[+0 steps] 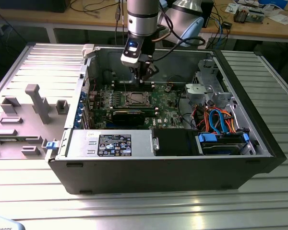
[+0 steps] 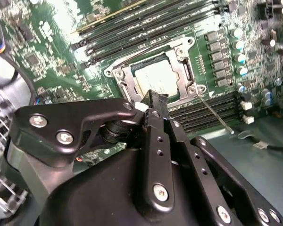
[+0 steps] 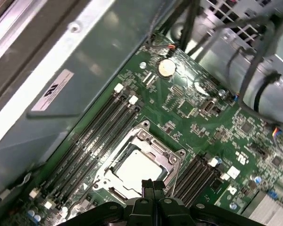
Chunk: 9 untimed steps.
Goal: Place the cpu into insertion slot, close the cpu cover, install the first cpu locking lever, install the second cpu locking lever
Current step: 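Install the first cpu locking lever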
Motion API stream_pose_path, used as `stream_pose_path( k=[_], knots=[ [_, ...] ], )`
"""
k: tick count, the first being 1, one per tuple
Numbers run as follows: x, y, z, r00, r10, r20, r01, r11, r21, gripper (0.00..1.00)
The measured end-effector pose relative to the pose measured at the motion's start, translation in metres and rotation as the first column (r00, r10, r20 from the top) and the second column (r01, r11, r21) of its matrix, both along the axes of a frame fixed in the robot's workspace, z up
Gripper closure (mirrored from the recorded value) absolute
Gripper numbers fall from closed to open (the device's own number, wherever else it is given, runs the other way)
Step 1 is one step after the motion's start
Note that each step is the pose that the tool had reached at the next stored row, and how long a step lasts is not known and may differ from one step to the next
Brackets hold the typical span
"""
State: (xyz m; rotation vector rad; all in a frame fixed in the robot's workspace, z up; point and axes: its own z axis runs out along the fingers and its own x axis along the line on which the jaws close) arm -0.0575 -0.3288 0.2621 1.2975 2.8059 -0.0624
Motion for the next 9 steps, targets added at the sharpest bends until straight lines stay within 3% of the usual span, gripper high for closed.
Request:
stream_pose_path(
  k=[3,6,7,9],
  knots=[
    [0.0,0.0,-0.0004,0.9982,0.06,0.0,-0.06,0.9982,0.0,0.89],
    [0.0,0.0,-0.0008,0.9926,0.122,0.0,-0.122,0.9926,0.0,0.89],
    [0.0,0.0,-0.0013,0.9824,0.187,0.0,-0.187,0.9824,0.0,0.89],
    [0.0,0.0,-0.0017,0.9691,0.247,0.0,-0.247,0.9691,-0.0001,0.89]
  ],
)
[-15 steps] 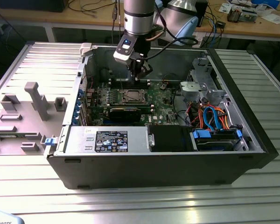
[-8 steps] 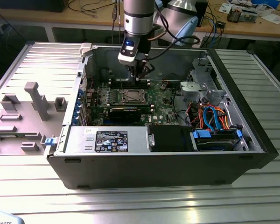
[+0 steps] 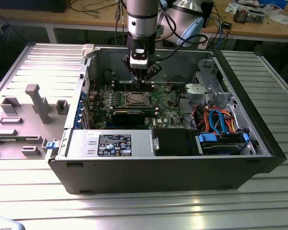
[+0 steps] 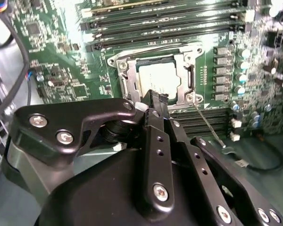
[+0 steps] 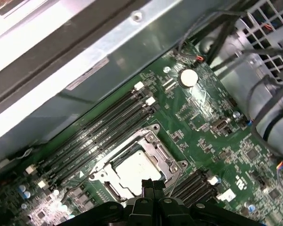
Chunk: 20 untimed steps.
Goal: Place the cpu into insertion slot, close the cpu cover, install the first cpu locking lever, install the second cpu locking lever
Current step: 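Install the first cpu locking lever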
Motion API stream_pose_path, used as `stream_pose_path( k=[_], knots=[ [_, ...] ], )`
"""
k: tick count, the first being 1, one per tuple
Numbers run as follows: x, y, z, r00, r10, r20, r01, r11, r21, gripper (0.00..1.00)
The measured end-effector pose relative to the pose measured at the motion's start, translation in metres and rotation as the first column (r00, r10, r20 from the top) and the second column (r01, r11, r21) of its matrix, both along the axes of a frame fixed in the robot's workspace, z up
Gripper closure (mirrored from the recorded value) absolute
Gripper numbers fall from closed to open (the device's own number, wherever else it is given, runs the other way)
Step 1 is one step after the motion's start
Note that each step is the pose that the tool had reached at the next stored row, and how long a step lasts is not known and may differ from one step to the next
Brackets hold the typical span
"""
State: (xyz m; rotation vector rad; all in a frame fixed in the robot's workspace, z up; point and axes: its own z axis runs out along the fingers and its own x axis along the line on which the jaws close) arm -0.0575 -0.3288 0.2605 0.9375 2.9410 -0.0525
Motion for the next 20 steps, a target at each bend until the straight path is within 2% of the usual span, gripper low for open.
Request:
stream_pose_path(
  k=[2,3,4,6,10,11,12,13,14,15,17,18,19,20],
  knots=[
    [0.0,0.0,-0.0002,0.999,0.045,0.0,-0.045,0.999,-0.0001,0.89],
    [0.0,0.0,-0.0004,0.9967,0.081,0.0,-0.081,0.9967,-0.0002,0.89],
    [0.0,0.0,-0.0006,0.9915,0.13,0.0,-0.13,0.9915,-0.0004,0.89],
    [0.0,0.0,-0.0009,0.9809,0.194,-0.0001,-0.194,0.9809,-0.0007,0.89],
    [0.0,0.0,-0.0012,0.9633,0.269,-0.0001,-0.269,0.9633,-0.0009,0.89],
    [0.0,0.0,-0.0013,0.9546,0.298,-0.0002,-0.298,0.9546,-0.0015,0.89],
    [0.0,0.0,-0.0013,0.9486,0.317,-0.0008,-0.317,0.9486,-0.0027,0.89],
    [0.0,0.0,-0.0013,0.9439,0.33,-0.002,-0.33,0.9439,-0.0046,0.89],
    [-0.0001,0.0,-0.0013,0.936,0.352,-0.0043,-0.352,0.936,-0.0093,0.89],
    [0.0,0.0,-0.0012,0.9251,0.38,-0.0093,-0.38,0.925,-0.0092,0.89],
    [0.0,0.0001,-0.0013,0.9134,0.407,-0.0176,-0.407,0.9135,-0.0059,0.89],
    [0.0,0.0001,-0.0013,0.905,0.425,-0.0219,-0.425,0.9052,-0.0041,0.89],
    [0.0,0.0001,-0.0015,0.8971,0.441,-0.024,-0.441,0.8974,-0.0032,0.89],
    [-0.0001,0.0001,-0.0019,0.8866,0.462,-0.0253,-0.462,0.8868,-0.0025,0.89]
  ],
)
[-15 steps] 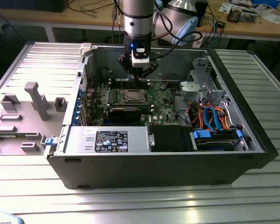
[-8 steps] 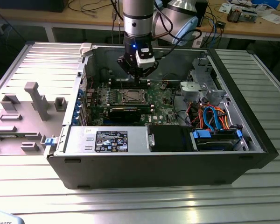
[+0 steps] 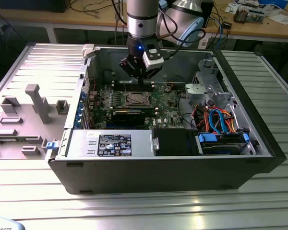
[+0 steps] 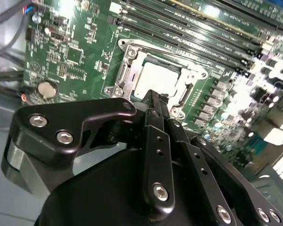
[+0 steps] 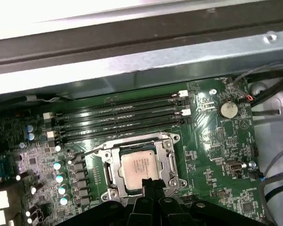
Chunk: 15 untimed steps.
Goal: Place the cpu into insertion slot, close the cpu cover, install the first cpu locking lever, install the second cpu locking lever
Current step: 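Install the first cpu locking lever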
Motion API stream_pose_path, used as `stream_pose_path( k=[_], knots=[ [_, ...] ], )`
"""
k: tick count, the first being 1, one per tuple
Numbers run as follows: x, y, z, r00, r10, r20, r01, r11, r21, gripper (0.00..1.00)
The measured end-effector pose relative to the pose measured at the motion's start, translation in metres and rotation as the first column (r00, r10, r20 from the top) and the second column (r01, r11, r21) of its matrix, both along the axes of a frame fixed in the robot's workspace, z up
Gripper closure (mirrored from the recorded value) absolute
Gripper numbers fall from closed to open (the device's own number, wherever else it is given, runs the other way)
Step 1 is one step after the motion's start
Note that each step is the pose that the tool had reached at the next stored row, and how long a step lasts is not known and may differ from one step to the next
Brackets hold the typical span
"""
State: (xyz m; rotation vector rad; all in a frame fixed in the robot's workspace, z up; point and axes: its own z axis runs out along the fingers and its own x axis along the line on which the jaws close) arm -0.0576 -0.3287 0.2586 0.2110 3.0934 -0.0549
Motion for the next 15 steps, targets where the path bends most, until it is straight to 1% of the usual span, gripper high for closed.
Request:
stream_pose_path(
  k=[1,2,3,4,5,6,8,11,13,15],
  knots=[
    [0.0,0.0,-0.0002,0.9999,0.017,-0.0006,-0.017,0.9999,-0.0001,0.89],
    [0.0001,0.0,-0.0004,0.999,0.046,-0.0011,-0.046,0.999,-0.0002,0.89],
    [0.0001,0.0,-0.0006,0.9969,0.079,-0.001,-0.079,0.9969,0.0,0.89],
    [0.0001,0.0,-0.0006,0.9937,0.112,-0.001,-0.112,0.9937,-0.0001,0.89],
    [0.0,0.0,-0.0006,0.991,0.134,-0.0011,-0.134,0.991,-0.0002,0.89],
    [0.0,0.0,-0.0007,0.9891,0.147,-0.0013,-0.147,0.9891,-0.0001,0.89],
    [-0.0002,0.0,-0.0005,0.9875,0.157,-0.0029,-0.157,0.9875,0.0002,0.89],
    [-0.0002,-0.0001,0.0015,0.987,0.16,-0.0057,-0.16,0.9871,0.0003,0.89],
    [-0.0002,0.0,0.0075,0.987,0.16,-0.0077,-0.16,0.987,0.0008,0.89],
    [-0.0002,0.0,0.0109,0.987,0.16,-0.0092,-0.16,0.9871,0.001,0.89]
  ],
)
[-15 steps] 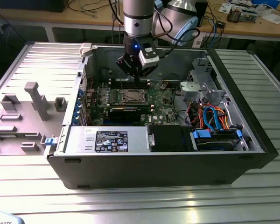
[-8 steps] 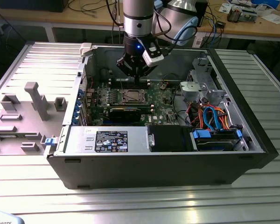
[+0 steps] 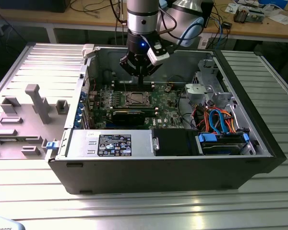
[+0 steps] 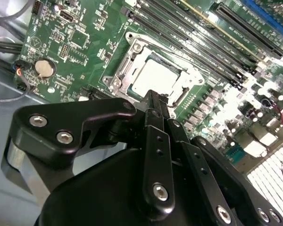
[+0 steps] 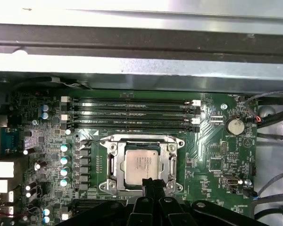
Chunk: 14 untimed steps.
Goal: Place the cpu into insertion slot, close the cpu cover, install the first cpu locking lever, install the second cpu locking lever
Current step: 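Install the first cpu locking lever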
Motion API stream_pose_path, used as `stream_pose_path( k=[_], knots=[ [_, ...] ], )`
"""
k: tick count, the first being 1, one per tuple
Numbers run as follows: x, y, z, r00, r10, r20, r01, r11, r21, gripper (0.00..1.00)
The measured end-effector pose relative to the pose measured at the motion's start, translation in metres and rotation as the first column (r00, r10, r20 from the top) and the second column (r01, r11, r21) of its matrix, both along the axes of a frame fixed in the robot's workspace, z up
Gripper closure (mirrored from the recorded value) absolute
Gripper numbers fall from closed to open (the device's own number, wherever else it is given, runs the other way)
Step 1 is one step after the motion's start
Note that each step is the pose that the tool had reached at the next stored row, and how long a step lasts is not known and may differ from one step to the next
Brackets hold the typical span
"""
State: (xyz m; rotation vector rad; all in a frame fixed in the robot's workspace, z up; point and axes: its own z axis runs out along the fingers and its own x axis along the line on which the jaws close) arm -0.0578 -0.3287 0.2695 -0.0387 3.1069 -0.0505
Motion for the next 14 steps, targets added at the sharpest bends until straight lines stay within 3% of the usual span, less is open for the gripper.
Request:
stream_pose_path(
  k=[2,4,10,12,14],
  knots=[
    [-0.0006,0.0001,0.0004,1.0,0.0,-0.0003,0.0,1.0,0.0001,0.89],
    [-0.0145,0.0007,0.0,1.0,-0.001,-0.0004,0.001,1.0,0.0001,0.89],
    [-0.0363,0.0007,-0.0006,1.0,0.0,-0.0004,0.0,1.0,0.0,0.89],
    [-0.0536,0.0005,-0.0018,1.0,-0.001,-0.0005,0.001,1.0,0.0001,0.89],
    [-0.0621,0.0005,-0.0023,1.0,0.0,-0.0005,0.0,1.0,0.0,0.89]
  ],
)
